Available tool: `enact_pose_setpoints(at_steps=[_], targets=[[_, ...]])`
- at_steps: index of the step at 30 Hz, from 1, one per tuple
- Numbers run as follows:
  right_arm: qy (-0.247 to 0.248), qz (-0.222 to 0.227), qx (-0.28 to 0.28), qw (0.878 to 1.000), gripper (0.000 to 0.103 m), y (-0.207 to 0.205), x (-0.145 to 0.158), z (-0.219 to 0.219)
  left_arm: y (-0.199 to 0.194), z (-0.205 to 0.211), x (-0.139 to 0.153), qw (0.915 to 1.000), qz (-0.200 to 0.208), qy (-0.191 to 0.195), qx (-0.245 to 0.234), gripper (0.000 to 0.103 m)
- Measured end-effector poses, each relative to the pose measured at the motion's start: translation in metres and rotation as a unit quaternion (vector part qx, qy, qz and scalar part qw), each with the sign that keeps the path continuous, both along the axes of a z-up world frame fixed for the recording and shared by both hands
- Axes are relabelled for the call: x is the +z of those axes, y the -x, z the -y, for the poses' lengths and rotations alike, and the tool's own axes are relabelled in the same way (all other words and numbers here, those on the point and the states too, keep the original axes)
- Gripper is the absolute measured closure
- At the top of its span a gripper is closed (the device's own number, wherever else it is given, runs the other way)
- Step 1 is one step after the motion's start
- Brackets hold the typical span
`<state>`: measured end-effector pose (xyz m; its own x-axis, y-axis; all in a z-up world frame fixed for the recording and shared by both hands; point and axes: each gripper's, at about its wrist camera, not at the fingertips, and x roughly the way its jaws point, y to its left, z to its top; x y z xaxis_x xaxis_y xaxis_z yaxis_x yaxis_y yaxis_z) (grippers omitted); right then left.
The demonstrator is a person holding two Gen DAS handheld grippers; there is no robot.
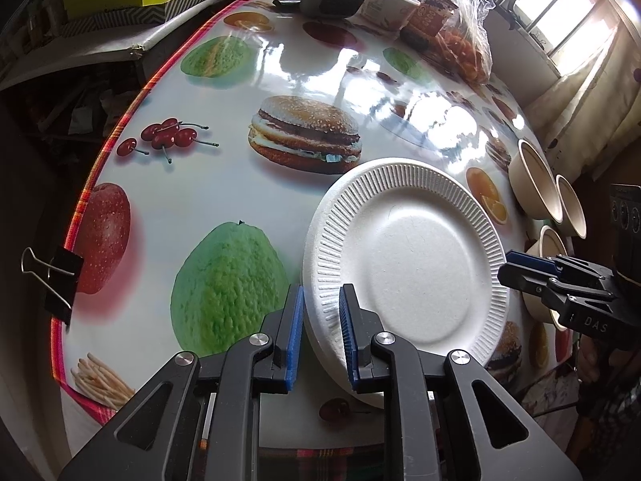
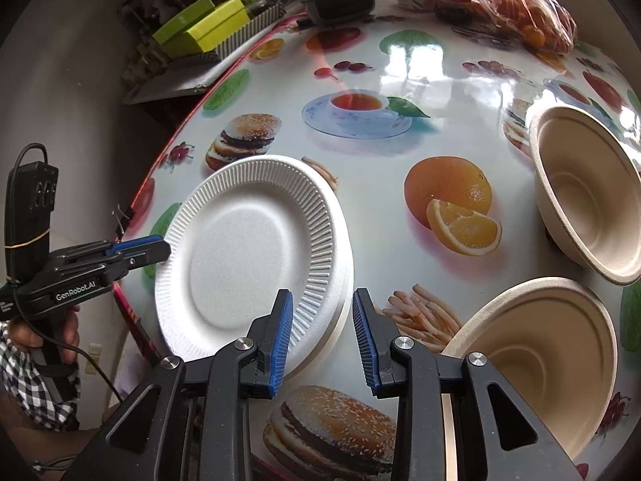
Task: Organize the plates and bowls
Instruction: 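Lower the white plate onto the plate stack and open both grippers, then move both grippers away from the plates toward the beige paper bowls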
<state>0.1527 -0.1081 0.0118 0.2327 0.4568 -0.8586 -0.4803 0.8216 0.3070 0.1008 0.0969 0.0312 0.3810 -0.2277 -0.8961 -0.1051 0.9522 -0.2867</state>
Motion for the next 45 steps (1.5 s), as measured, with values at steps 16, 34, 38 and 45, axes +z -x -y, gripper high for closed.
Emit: enact_pose_setpoints(at_steps=[16,34,38,45], targets=[[-0.011,0.095,-0.058,0.994,0.059,0.015,0.044,0.025,0.002,0.015,0.041,0.997,0.072,-0.026,0.005,0.061],[-0.001,0.192,-0.211,0.958,0.053,0.052,0.063,0.117,-0.022,0.127,0.065,0.9828,0.134,-0.018,-0.125,0.061],[0.005,0.197,-0.248,0.949,0.053,0.063,0.055,0.141,-0.026,0.149,0.06,0.9803,0.132,-0.016,-0.146,0.061],[0.001,0.201,-0.288,0.936,0.053,0.08,0.037,0.175,-0.037,0.178,0.041,0.9813,0.1,0.004,-0.164,0.061]])
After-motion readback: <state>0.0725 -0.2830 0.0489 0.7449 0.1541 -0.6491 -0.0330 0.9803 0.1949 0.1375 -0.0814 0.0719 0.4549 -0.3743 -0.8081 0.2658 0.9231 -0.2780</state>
